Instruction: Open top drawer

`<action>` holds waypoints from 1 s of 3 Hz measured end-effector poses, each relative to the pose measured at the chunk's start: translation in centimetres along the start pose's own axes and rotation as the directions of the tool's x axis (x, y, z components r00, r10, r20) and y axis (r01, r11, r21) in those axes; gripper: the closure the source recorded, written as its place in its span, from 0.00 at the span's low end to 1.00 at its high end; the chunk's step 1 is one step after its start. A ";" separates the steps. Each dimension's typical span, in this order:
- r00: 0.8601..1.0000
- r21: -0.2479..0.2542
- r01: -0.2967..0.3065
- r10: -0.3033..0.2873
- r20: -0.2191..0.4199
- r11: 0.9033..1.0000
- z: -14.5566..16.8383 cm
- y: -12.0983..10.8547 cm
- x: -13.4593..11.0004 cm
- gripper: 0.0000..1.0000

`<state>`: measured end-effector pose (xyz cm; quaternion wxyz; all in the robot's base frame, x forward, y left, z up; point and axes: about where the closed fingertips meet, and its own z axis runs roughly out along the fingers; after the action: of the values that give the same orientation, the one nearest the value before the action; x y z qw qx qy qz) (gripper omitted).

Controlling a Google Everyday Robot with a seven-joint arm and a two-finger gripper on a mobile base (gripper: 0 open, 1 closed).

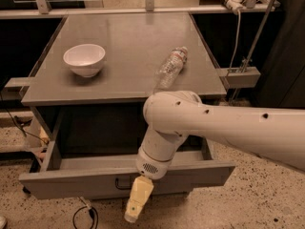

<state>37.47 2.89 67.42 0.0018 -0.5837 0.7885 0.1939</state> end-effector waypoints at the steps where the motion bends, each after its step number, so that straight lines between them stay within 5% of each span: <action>1: 0.999 -0.027 -0.029 0.029 0.016 0.999 0.3 -0.2 0.0 0.00; 3: 0.997 -0.051 -0.060 0.062 0.035 0.997 0.0 1.5 1.1 0.00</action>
Offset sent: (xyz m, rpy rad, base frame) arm -0.0346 -0.0224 -0.0049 0.0641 0.1391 -0.1352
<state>35.77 2.23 67.64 -0.0043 -0.5557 0.8006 0.2242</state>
